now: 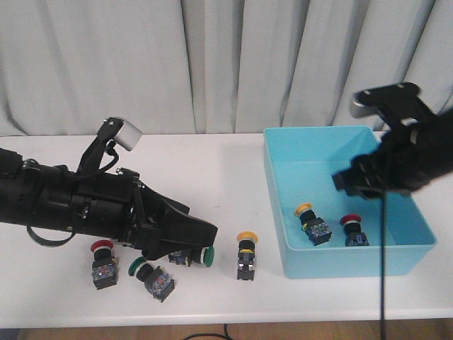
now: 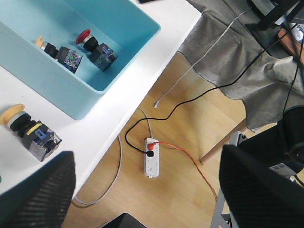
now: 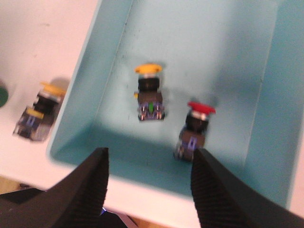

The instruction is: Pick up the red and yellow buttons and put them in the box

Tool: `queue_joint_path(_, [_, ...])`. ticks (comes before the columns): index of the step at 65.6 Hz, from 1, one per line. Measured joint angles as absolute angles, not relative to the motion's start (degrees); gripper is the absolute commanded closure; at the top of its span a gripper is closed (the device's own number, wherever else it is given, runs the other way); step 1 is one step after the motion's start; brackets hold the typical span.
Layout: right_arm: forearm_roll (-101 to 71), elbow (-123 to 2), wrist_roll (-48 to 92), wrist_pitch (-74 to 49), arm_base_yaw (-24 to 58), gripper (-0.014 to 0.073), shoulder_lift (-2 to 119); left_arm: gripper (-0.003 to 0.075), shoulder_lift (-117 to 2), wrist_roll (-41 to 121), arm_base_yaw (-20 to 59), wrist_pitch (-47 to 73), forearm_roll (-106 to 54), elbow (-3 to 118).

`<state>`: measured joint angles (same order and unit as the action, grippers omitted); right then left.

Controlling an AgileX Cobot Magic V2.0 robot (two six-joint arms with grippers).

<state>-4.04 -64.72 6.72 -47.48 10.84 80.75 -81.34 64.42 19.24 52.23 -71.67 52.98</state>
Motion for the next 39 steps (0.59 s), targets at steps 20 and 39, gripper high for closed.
queue_joint_path(20, [-3.9,-45.7,6.8,-46.3,10.8,0.0246,57.1,0.0127,-81.3,64.4,19.2,52.2,-71.7,53.0])
queue_joint_path(39, [-3.9,-36.9,6.9,-47.4,10.8,0.0246,42.9,0.0127,-81.3,64.4,19.2,52.2,-71.7,53.0])
